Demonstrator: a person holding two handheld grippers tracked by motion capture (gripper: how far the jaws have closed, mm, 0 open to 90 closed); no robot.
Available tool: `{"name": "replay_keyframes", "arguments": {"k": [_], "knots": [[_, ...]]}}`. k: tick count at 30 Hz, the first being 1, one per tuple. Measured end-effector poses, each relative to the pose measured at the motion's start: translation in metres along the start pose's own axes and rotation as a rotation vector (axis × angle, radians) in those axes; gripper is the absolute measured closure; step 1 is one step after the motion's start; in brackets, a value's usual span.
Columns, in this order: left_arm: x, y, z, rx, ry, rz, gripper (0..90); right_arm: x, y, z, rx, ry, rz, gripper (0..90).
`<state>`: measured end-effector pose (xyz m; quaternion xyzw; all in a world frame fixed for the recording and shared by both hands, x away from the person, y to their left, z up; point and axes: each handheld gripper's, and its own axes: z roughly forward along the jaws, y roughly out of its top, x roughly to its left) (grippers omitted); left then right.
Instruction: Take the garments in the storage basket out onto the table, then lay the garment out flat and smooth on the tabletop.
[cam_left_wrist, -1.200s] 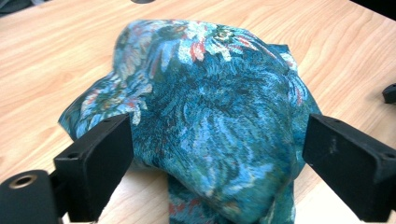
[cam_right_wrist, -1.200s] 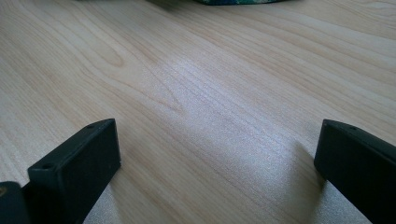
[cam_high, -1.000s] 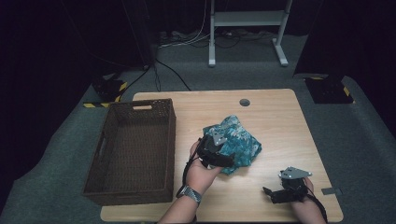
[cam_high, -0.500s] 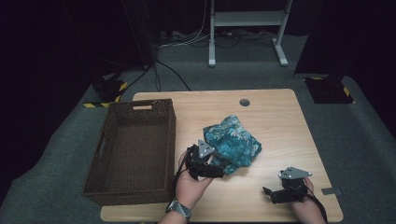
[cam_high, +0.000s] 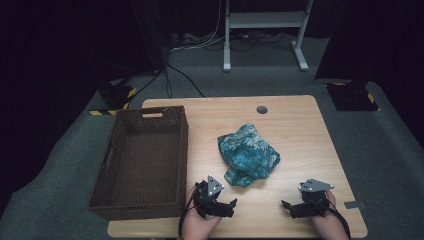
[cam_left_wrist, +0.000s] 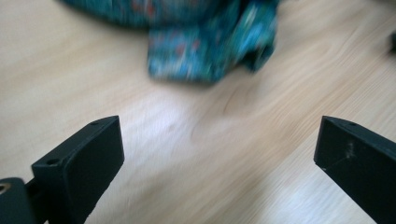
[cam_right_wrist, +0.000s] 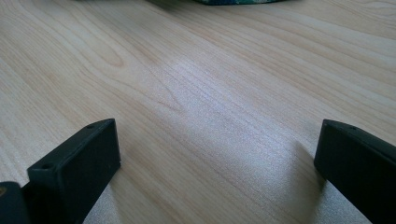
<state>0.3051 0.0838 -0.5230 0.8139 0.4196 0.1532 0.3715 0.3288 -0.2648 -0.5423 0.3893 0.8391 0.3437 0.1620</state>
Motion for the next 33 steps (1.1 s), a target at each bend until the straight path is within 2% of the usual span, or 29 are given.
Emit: {"name": "replay_keyframes", "arguments": {"k": [3, 5, 7, 9, 12, 20, 33], "knots": [[0.002, -0.009, 0.008, 0.036, 0.035, 0.031, 0.2, 0.000, 0.000, 0.000, 0.000, 0.000, 0.000, 0.3], [0.003, -0.011, 0.011, 0.045, 0.030, 0.019, 0.1, 0.000, 0.000, 0.000, 0.000, 0.000, 0.000, 0.4], [0.002, -0.013, 0.014, 0.059, 0.057, 0.025, 0.3, 0.000, 0.000, 0.000, 0.000, 0.001, 0.003, 0.4], [0.001, -0.013, 0.014, 0.056, 0.063, 0.023, 0.4, 0.000, 0.000, 0.000, 0.000, 0.000, 0.001, 0.4], [0.000, -0.016, 0.014, 0.036, 0.063, 0.029, 0.0, 0.000, 0.000, 0.000, 0.000, -0.001, 0.002, 0.4], [-0.002, -0.015, 0.015, 0.036, 0.067, 0.020, 0.0, 0.000, 0.000, 0.000, 0.000, -0.002, 0.006, 0.4], [-0.004, -0.016, 0.014, 0.036, 0.026, 0.062, 0.0, -0.001, 0.002, 0.002, 0.000, -0.002, 0.003, 0.3]]}}
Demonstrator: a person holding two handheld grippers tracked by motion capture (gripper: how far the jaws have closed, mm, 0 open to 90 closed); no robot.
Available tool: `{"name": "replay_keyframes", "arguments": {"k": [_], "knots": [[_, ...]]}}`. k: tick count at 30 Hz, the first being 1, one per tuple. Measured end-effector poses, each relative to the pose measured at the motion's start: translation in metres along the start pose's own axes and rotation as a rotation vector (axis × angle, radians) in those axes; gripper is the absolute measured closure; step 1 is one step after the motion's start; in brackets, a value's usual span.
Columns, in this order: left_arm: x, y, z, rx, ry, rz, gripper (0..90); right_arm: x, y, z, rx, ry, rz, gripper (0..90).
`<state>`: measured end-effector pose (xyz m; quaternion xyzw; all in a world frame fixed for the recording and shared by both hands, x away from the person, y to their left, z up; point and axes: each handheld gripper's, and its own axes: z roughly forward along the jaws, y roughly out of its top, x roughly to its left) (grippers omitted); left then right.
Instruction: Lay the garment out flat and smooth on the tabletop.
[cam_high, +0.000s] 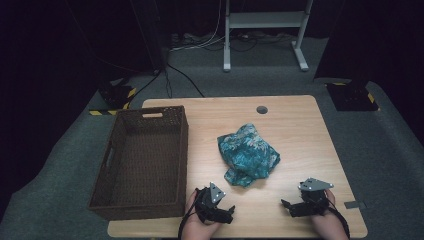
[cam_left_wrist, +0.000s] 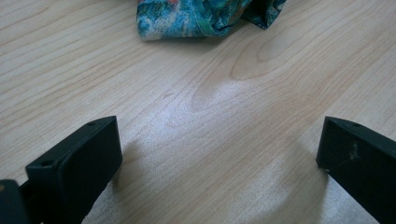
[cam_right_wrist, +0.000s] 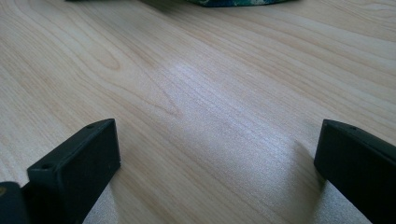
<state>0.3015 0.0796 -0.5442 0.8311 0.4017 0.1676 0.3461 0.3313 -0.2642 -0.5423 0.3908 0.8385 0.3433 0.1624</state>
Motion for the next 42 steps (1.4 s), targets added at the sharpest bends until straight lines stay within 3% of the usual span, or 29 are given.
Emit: {"name": "replay_keyframes", "arguments": {"k": [11, 14, 20, 29, 38, 42], "knots": [[0.001, 0.004, 0.002, -0.004, -0.003, -0.009, 2.5, 0.002, -0.002, -0.002, -0.001, -0.003, 0.005, 0.4], [0.005, 0.007, -0.001, -0.018, -0.005, -0.038, 5.0, 0.002, -0.002, -0.002, -0.002, 0.002, 0.004, 0.5], [0.011, 0.022, -0.008, -0.090, -0.030, -0.090, 11.6, 0.001, -0.001, -0.001, -0.002, 0.003, 0.001, 0.5], [0.010, 0.059, -0.009, -0.150, -0.040, -0.074, 13.7, 0.001, -0.002, -0.002, 0.000, 0.003, 0.000, 0.4], [0.008, 0.083, 0.002, -0.139, -0.033, -0.034, 20.2, 0.000, -0.001, -0.002, -0.002, 0.006, -0.001, 0.5], [0.009, 0.088, 0.008, -0.141, -0.034, -0.047, 24.0, 0.000, -0.001, -0.002, -0.002, 0.007, -0.001, 0.5]]}}
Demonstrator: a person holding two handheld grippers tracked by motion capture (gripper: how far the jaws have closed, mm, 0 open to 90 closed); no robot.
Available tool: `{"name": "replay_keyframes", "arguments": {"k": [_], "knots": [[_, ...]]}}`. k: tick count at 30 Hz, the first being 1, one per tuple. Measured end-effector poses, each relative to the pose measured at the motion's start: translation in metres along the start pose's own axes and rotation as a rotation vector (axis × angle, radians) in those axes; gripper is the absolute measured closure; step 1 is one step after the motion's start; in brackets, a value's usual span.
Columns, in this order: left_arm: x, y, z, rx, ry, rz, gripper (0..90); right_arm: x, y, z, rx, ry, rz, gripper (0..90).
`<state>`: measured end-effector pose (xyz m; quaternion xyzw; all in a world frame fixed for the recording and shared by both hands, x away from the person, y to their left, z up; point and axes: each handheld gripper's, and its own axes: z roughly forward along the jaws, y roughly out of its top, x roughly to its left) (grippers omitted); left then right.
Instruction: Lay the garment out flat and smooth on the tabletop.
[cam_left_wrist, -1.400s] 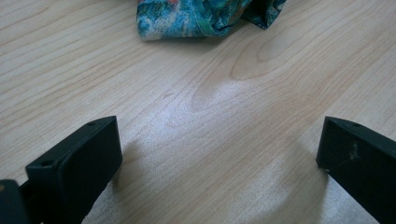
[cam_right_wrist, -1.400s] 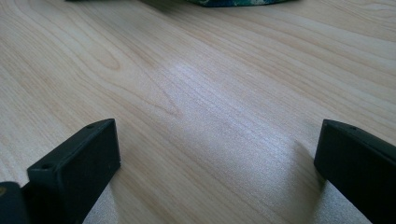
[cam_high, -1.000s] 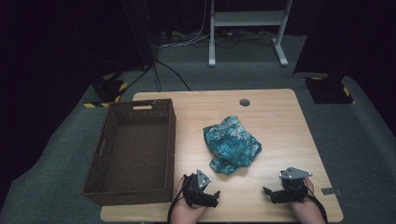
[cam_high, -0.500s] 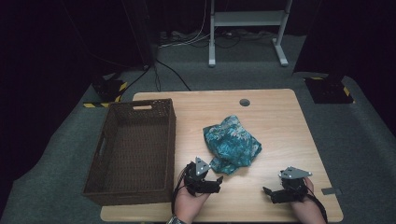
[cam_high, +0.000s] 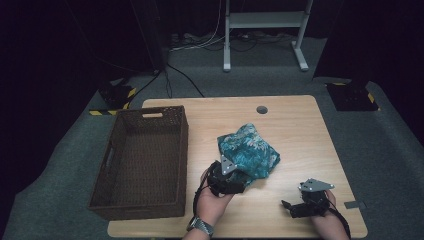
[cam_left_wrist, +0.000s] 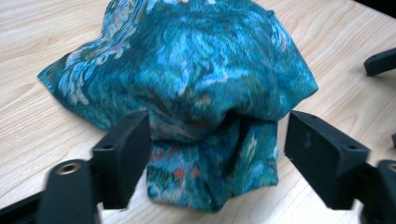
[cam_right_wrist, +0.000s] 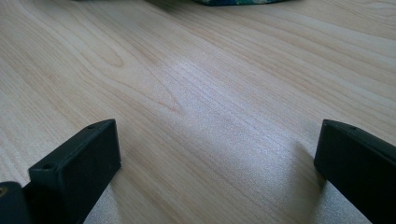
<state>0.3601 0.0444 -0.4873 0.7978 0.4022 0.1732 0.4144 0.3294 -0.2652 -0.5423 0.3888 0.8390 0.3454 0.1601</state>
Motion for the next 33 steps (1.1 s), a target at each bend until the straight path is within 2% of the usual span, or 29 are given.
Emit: {"name": "replay_keyframes", "arguments": {"k": [5, 10, 14, 18, 22, 26, 33], "knots": [[0.000, 0.006, 0.004, -0.008, 0.008, 0.007, 27.7, 0.000, 0.000, 0.000, 0.000, 0.000, -0.003, 0.5], [0.001, 0.011, 0.005, -0.005, -0.002, -0.012, 37.3, 0.000, 0.000, 0.000, 0.002, 0.000, -0.005, 0.4], [0.003, 0.012, 0.004, -0.005, -0.008, -0.010, 46.3, 0.000, 0.000, 0.000, 0.002, -0.001, -0.005, 0.4], [0.003, 0.012, 0.005, 0.003, -0.006, -0.002, 59.5, 0.000, 0.000, 0.000, 0.001, 0.002, -0.004, 0.5], [0.005, 0.012, 0.006, 0.014, -0.004, 0.006, 77.3, 0.001, 0.000, 0.000, 0.002, 0.000, -0.006, 0.4], [0.007, 0.011, 0.008, 0.023, -0.005, 0.005, 86.3, 0.001, 0.000, 0.000, 0.002, 0.000, -0.005, 0.4], [0.010, 0.011, 0.002, 0.009, -0.002, -0.014, 86.9, 0.001, 0.000, 0.000, 0.003, -0.013, 0.005, 0.1]]}}
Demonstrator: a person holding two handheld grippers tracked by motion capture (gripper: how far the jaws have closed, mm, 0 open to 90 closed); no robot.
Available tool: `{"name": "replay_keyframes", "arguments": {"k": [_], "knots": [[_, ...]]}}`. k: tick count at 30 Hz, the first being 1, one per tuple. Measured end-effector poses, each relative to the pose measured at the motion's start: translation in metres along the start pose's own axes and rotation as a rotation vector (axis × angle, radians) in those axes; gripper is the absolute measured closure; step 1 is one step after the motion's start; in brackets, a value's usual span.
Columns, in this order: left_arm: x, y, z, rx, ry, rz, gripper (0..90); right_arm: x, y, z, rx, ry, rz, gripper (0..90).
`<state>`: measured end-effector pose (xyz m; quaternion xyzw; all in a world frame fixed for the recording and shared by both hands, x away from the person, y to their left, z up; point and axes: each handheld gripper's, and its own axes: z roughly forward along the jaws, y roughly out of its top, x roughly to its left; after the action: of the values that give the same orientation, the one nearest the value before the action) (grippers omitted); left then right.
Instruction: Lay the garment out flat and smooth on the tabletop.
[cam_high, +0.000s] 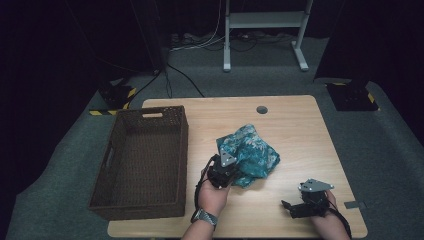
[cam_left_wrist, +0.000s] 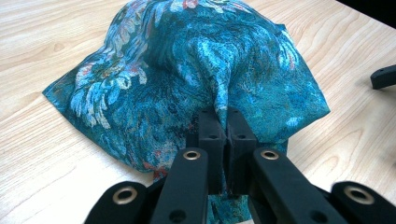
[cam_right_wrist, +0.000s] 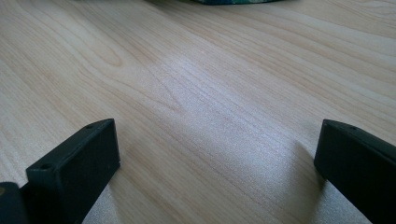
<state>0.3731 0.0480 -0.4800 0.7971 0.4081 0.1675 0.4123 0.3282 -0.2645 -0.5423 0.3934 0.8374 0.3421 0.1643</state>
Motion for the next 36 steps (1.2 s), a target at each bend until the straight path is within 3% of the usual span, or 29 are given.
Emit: {"name": "replay_keyframes", "arguments": {"k": [5, 12, 15, 20, 22, 25, 27, 29, 33, 36], "knots": [[0.004, -0.002, -0.001, -0.006, -0.008, -0.035, 86.8, 0.002, 0.001, -0.001, 0.014, -0.014, 0.013, 0.5], [0.005, 0.004, -0.009, -0.027, -0.009, -0.041, 86.8, 0.004, 0.003, -0.001, 0.020, -0.026, 0.032, 3.8], [0.005, 0.004, -0.010, -0.030, -0.010, -0.042, 86.7, 0.003, 0.006, -0.003, 0.019, -0.006, 0.039, 8.9], [0.005, 0.006, -0.009, -0.047, -0.021, -0.065, 86.7, 0.007, 0.014, -0.005, -0.027, -0.059, 0.050, 20.0], [0.003, 0.010, -0.011, -0.062, -0.025, -0.054, 86.7, 0.006, 0.018, -0.005, -0.044, -0.086, 0.045, 28.1], [0.002, 0.012, -0.011, -0.068, -0.037, -0.058, 86.8, 0.000, 0.022, -0.003, -0.064, -0.140, 0.051, 36.2], [0.001, 0.013, -0.011, -0.069, -0.037, -0.063, 86.8, -0.011, 0.027, 0.004, -0.053, -0.142, 0.073, 42.4], [0.001, 0.013, -0.012, -0.077, -0.038, -0.059, 86.7, -0.018, 0.034, 0.007, -0.076, -0.141, 0.096, 45.4], [0.002, 0.014, -0.012, -0.072, -0.044, -0.072, 86.7, -0.030, 0.053, 0.019, -0.099, -0.159, 0.090, 53.9], [0.000, 0.017, -0.014, -0.083, -0.045, -0.053, 86.7, -0.037, 0.064, 0.026, -0.103, -0.170, 0.101, 57.9]]}}
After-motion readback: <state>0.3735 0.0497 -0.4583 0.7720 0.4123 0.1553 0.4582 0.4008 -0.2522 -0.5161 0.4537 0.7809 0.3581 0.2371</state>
